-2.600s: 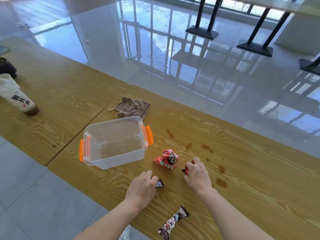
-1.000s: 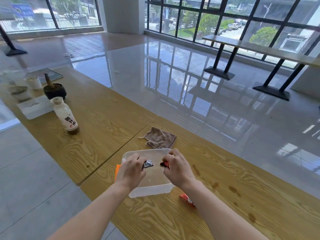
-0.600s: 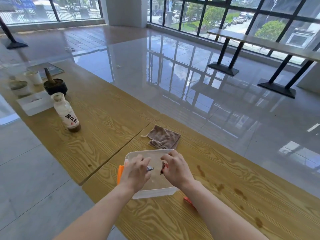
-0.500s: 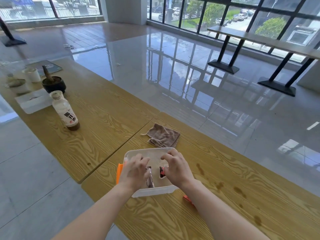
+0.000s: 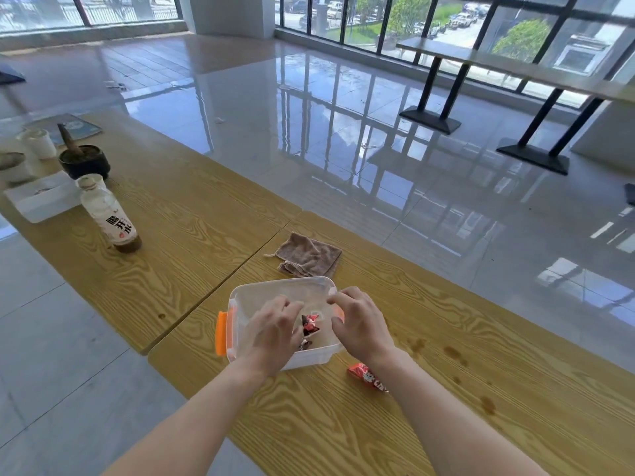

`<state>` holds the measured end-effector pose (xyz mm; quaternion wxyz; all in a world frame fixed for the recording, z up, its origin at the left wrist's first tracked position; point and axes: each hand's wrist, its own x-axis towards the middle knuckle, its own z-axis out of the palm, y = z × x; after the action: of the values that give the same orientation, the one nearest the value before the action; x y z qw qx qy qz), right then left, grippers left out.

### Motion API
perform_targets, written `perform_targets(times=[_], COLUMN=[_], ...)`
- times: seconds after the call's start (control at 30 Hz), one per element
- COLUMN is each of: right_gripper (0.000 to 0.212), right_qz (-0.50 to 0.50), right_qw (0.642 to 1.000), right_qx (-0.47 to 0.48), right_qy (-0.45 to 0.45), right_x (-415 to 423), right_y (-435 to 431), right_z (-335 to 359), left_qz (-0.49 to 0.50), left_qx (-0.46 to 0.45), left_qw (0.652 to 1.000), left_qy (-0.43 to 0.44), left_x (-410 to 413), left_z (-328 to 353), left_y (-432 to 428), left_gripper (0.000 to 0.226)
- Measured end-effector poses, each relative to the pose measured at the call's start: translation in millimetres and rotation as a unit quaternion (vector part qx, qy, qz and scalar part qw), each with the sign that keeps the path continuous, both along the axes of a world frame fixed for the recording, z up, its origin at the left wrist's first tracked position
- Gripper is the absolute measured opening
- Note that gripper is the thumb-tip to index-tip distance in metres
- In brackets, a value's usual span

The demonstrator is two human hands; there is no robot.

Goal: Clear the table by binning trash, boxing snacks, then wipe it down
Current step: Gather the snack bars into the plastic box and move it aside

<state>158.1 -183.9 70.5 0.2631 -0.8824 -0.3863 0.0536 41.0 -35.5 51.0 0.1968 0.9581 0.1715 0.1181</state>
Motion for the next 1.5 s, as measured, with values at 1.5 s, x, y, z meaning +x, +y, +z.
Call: perform_targets(times=[1.5], right_gripper=[0.045], right_qz=[-0.039], right_qw=[0.980], right_qx=[-0.183], right_qy=[0.067], right_x=[2], right_y=[-124], right_z=[-92], left_qz=[-0.150], left_qx=[-0.058], left_qw=[0.967], left_qy=[0.196], left_x=[-53], left_z=[-83], left_y=[-183], left_gripper=[0.039])
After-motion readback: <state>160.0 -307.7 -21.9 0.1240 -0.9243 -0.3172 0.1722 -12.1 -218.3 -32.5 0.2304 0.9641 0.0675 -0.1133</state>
